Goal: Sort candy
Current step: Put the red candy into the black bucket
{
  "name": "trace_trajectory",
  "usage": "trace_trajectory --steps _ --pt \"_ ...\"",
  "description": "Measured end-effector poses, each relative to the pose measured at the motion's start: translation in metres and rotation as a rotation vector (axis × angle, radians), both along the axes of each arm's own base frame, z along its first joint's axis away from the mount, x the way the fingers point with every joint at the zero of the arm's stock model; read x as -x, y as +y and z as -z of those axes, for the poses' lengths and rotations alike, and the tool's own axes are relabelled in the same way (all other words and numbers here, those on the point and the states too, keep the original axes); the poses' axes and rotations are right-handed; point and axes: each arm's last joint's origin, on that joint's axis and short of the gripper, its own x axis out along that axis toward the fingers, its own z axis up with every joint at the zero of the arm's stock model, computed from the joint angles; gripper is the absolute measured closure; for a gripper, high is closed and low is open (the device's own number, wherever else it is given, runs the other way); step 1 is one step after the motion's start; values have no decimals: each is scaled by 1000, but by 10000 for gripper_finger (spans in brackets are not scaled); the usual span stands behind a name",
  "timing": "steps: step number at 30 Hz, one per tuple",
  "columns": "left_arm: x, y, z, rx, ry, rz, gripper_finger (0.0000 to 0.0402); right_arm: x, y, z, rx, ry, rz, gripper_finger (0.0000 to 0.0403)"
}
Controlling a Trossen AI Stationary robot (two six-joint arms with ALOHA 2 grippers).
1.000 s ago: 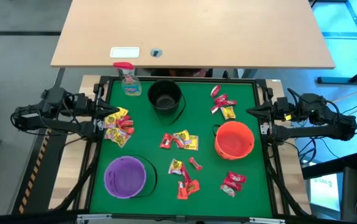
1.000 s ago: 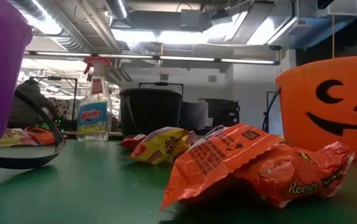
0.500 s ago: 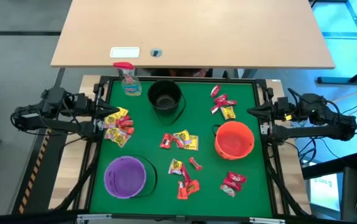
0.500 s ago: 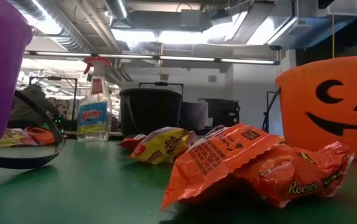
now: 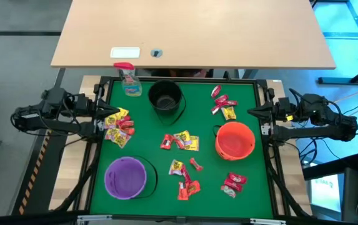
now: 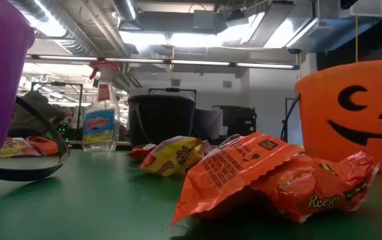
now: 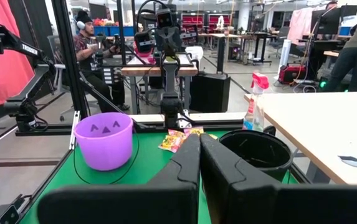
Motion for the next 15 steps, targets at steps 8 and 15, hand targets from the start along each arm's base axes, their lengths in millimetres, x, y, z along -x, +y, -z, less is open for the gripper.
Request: trace_trajectory --steps 8,15 --pt "0 0 0 0 0 0 401 0 -1 0 29 1 33 391" --pt "0 0 0 0 1 0 401 0 -1 0 29 -5 33 391"
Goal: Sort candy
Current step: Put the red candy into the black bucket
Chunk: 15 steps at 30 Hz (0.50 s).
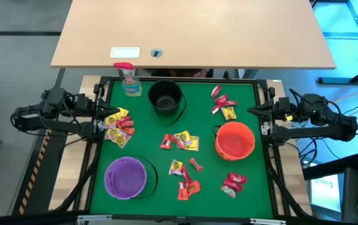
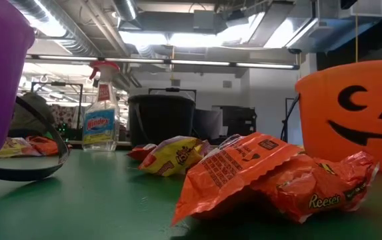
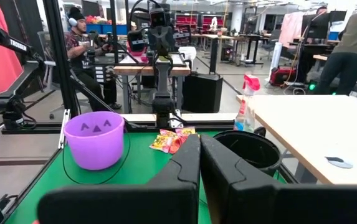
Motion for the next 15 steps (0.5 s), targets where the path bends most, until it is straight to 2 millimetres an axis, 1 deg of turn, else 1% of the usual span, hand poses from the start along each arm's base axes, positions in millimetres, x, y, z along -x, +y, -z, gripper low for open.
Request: trace_trajectory --steps 3,15 --pt "0 0 0 0 -1 0 401 -1 0 -3 0 -26 0 391" --pt "0 0 0 0 0 0 401 -1 0 -3 3 -31 -9 391"
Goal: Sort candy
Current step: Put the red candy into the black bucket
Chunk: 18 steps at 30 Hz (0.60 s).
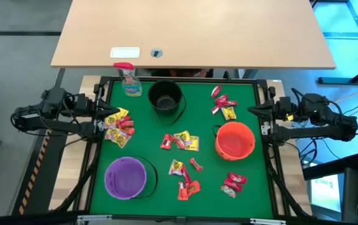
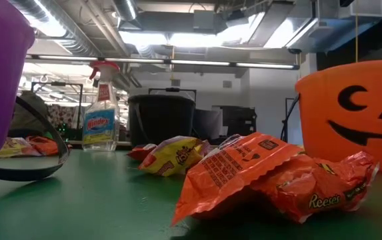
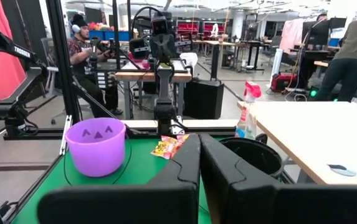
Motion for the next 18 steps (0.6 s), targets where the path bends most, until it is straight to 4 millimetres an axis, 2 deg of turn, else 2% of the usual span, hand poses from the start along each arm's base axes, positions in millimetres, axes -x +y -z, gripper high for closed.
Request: trace_trajectory --steps 7,13,18 --pt "0 0 0 0 0 0 401 -9 0 -11 27 -100 1 391" --pt "0 0 0 0 0 0 401 -43 0 -8 101 -45 6 391" --pt "0 0 0 0 0 0 401 -66 -3 -3 169 67 105 391"
